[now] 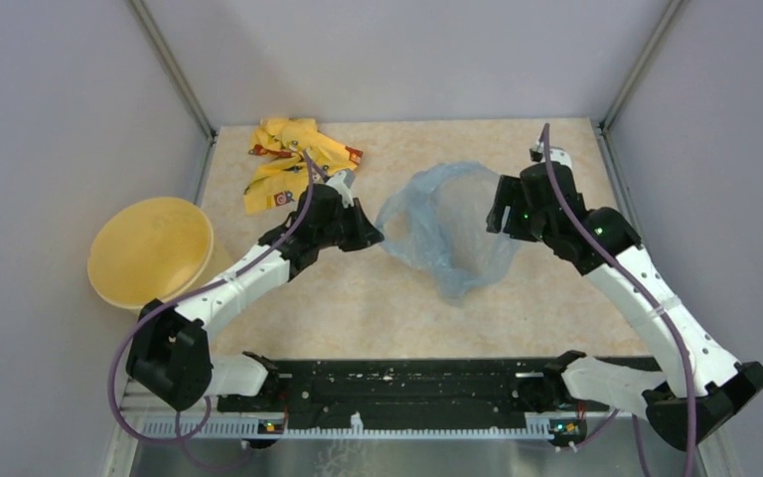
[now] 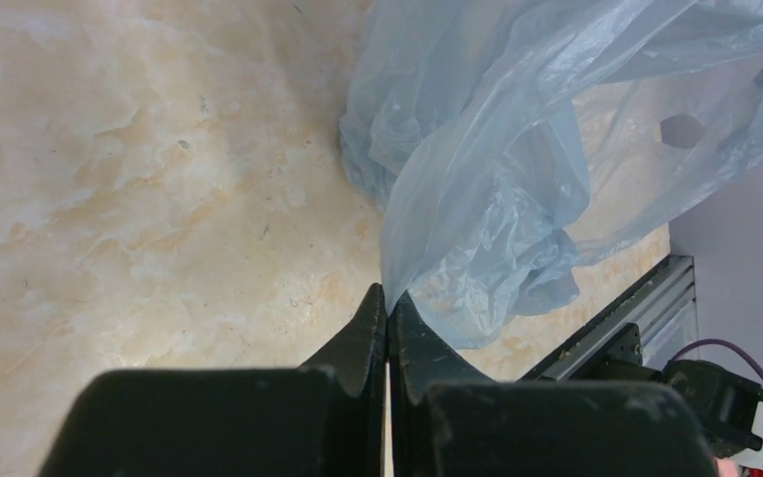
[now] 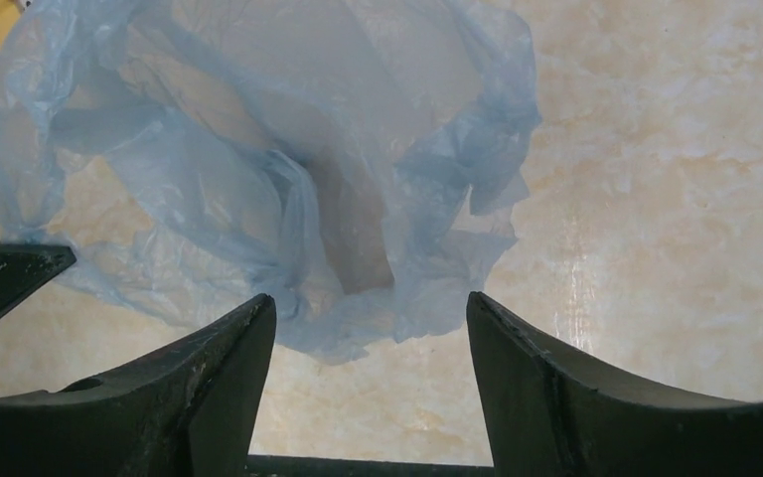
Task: Put the trash bags into the trash bin
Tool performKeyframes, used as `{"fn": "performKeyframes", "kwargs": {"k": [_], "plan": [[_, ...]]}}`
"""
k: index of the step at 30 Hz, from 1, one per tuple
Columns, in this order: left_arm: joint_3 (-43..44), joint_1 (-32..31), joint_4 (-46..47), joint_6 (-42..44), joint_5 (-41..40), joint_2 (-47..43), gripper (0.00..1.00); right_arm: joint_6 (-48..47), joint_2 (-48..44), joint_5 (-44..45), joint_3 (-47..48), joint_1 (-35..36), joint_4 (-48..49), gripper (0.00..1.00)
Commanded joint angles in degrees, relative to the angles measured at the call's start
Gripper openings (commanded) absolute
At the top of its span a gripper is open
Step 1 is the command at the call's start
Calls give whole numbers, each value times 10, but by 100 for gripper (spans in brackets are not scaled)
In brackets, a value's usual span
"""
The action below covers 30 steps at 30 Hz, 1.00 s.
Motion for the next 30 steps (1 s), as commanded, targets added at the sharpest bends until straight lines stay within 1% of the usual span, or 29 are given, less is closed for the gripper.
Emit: {"fn": "performKeyframes", "kwargs": {"k": [1,3,9,12,16,17,18,21,22,23,27,28,30], "plan": [[-7,-5,0,-5,-5,-20,0,24,1,22,-23,10,2,71],[-10,-4,-1,-3,-5,-24,0,30,13,32,-45,10,24,72],[-22,-5,-1,-2,-5,-33,0,53,68,52,-56,5,76,67],[-26,-5,-1,1,-4,-36,0,58,96,69,-51,-7,83,62],[-27,-5,-1,13,4,-39,0,54,95,73,-56,-16,121,58],[-26,-5,-2,17,7,-40,0,51,98,78,-52,-16,121,54],[-23,-5,-3,21,11,-41,0,49,101,83,-49,-16,121,45],[-18,-5,-3,34,20,-45,0,33,105,80,-35,-16,120,12],[-16,-5,-2,38,24,-45,2,26,105,71,-34,-16,121,4],[-15,-5,-1,42,28,-46,6,19,102,61,-34,-14,124,0],[-14,-5,8,51,31,-45,25,-23,86,18,-44,4,146,0],[-11,-5,9,53,30,-42,31,-31,78,3,-48,5,153,0],[-6,-5,8,58,25,-36,38,-48,66,-23,-56,5,164,0]]}}
